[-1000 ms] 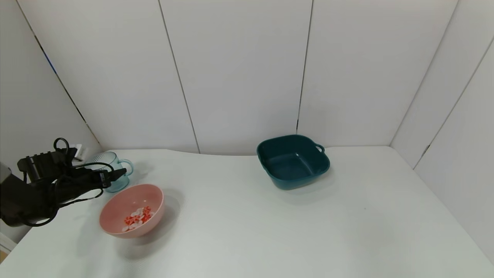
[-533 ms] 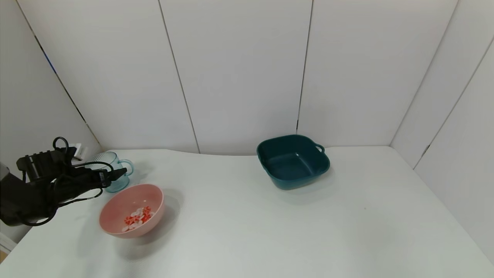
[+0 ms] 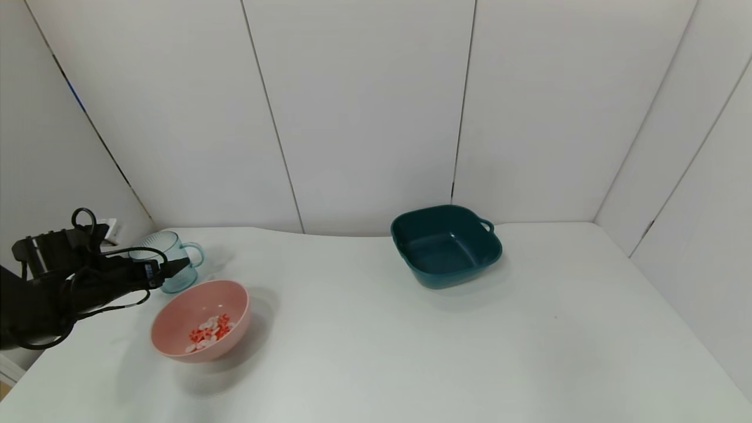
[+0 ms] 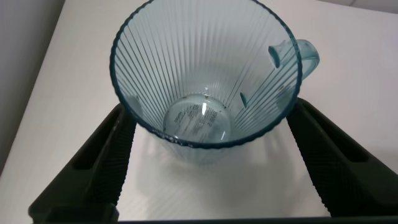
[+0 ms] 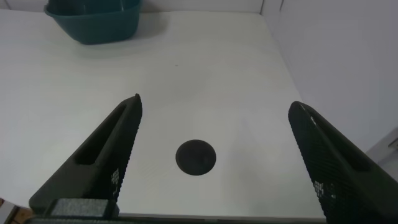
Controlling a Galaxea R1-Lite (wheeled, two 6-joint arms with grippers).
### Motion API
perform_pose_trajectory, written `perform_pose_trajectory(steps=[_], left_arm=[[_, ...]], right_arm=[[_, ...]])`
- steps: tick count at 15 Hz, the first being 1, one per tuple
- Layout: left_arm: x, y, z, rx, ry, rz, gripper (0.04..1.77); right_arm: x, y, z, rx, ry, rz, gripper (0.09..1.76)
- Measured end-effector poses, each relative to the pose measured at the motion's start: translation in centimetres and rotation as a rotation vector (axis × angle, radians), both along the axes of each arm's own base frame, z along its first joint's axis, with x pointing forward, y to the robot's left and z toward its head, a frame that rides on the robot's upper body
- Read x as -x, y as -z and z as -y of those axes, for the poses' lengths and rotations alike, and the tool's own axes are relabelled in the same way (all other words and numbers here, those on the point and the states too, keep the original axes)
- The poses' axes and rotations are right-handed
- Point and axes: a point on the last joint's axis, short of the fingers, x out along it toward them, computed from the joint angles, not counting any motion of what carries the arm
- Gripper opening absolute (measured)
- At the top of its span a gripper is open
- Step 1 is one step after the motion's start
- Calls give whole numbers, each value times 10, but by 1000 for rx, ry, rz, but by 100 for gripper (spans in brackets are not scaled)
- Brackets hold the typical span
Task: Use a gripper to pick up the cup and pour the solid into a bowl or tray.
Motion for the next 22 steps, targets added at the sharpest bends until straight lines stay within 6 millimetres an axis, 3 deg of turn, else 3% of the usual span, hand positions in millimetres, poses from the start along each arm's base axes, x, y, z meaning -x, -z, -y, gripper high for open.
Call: perform_pose_trajectory(steps=[7,16,22], left_arm=[[43,-38,13,-11,-23,13,170],[129,-131,52,-33,-46,43,171],[190,-148,86,-78,-17,115,171]], right_arm=[[0,0,0,-1,0,5,171],[0,0,0,-4,0,17,171],[0,-1,0,-4,0,21,171]])
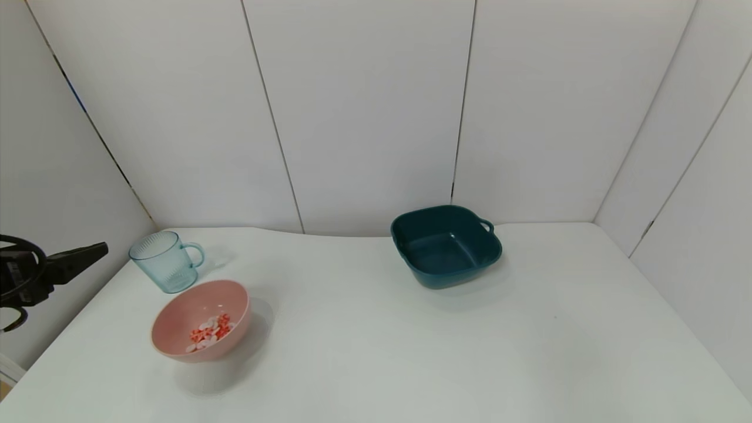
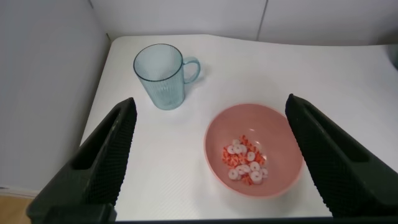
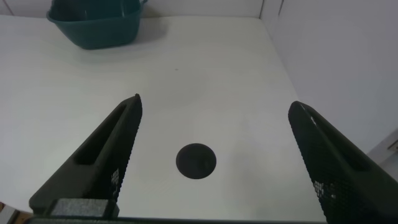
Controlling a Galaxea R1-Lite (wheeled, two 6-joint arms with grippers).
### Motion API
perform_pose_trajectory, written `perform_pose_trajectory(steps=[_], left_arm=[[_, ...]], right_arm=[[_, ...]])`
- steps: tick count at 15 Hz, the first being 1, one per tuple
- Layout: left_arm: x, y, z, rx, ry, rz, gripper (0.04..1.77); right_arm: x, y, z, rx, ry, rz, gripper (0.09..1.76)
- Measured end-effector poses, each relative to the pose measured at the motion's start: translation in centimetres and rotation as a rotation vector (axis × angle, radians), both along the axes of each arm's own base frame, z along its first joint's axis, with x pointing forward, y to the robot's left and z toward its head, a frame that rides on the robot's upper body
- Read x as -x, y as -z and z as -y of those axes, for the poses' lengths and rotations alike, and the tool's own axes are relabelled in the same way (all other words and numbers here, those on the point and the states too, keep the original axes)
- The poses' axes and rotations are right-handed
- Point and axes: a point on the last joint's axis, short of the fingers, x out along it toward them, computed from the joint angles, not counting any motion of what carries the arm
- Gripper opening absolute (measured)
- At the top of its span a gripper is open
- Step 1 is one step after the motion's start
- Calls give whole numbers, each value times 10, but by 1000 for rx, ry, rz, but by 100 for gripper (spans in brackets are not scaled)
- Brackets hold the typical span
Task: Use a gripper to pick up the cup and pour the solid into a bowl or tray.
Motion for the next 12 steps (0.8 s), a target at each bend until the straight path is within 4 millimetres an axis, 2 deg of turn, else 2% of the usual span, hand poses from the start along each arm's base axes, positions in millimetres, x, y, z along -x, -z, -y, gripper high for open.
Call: perform_pose_trajectory(steps=[5,8,12], left_arm=[[51,-3,31,29,60,-22,172],[64,-10,39,-1,70,26,172],[76,-7,46,-6,69,47,172]], right_arm=[[0,0,0,0,2,0,171],[0,0,0,0,6,-1,171],[0,0,0,0,6,-2,171]])
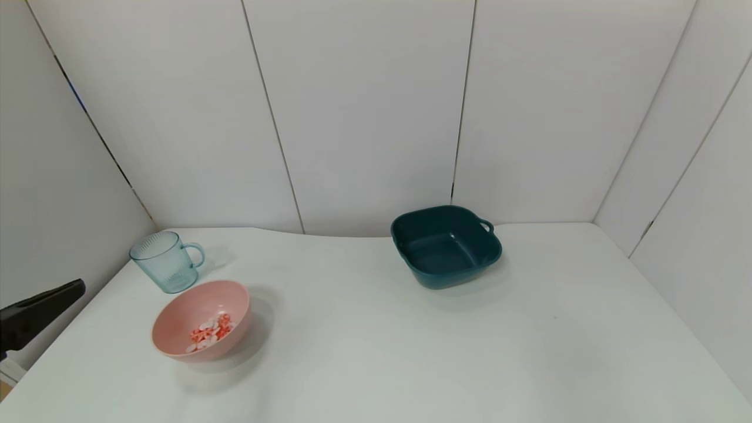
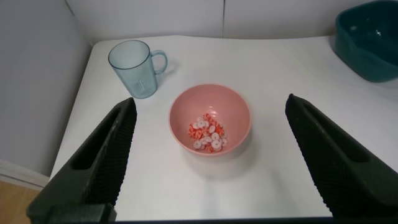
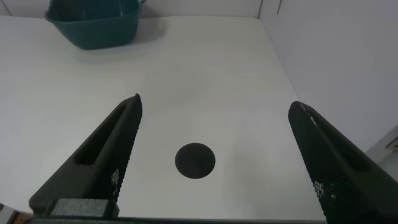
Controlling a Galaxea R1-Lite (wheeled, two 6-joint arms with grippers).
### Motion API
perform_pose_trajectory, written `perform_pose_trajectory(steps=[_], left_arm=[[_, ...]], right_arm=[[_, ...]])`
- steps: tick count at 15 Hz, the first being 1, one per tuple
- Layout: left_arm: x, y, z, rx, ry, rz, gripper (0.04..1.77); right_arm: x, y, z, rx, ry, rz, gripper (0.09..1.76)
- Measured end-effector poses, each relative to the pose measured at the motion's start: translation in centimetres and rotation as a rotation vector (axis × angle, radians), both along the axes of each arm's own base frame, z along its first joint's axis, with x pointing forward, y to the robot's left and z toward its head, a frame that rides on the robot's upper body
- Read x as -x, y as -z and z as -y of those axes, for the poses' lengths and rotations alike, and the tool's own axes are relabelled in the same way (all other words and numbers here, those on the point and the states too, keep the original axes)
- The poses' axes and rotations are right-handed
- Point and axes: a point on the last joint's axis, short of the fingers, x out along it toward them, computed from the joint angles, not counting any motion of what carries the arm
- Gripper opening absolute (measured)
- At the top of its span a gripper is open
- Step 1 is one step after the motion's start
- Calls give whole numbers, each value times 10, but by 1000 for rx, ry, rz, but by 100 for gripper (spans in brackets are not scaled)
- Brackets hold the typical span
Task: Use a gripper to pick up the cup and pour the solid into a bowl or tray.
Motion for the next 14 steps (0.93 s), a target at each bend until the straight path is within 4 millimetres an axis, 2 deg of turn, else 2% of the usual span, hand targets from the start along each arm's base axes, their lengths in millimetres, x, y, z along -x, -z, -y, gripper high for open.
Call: perform_pose_trajectory(steps=[5,10,14], left_arm=[[20,8,21,-40,-5,34,172],[59,23,39,-48,104,49,172],[95,34,45,-24,143,92,172]], right_arm=[[0,0,0,0,0,1,171],[0,0,0,0,0,0,171],[0,0,0,0,0,0,171]])
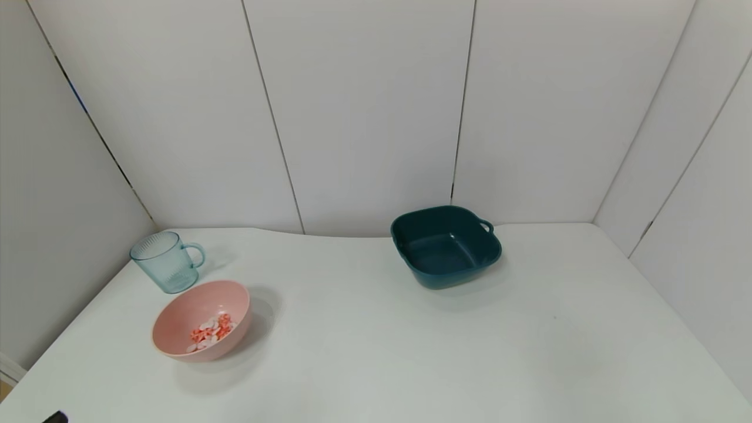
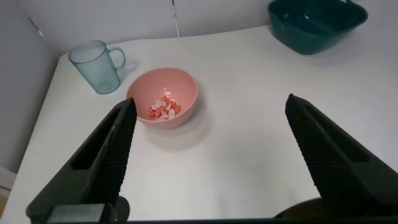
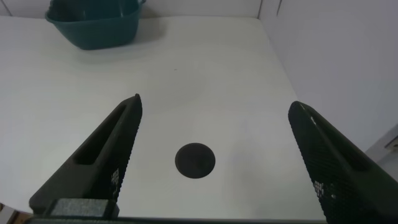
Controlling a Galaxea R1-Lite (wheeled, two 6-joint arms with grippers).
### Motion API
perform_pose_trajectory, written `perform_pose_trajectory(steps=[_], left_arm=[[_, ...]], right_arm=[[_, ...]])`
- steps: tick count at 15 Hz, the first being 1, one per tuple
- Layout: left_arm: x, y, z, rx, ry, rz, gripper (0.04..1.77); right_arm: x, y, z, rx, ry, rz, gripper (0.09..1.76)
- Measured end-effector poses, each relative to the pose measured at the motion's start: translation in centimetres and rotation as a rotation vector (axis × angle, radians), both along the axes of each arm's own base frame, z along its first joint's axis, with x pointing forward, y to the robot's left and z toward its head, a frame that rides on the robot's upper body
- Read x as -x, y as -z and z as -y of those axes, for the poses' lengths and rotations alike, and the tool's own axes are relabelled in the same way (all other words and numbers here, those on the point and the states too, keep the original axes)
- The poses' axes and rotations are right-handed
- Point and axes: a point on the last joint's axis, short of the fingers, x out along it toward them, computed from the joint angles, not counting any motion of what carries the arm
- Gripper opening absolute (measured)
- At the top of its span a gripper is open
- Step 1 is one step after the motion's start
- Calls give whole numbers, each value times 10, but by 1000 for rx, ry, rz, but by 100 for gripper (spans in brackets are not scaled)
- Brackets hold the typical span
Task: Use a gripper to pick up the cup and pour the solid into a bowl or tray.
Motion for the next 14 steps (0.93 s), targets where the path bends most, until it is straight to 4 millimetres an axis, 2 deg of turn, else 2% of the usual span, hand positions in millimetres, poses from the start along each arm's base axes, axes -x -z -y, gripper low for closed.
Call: perform_pose_trajectory(steps=[3,7,10,14], left_arm=[[25,11,1,32,45,38,172],[45,25,0,57,57,129,172],[55,40,0,67,50,187,172],[52,57,-1,74,5,292,172]], right_arm=[[0,0,0,0,0,0,171],[0,0,0,0,0,0,171],[0,0,0,0,0,0,171],[0,0,0,0,0,0,171]])
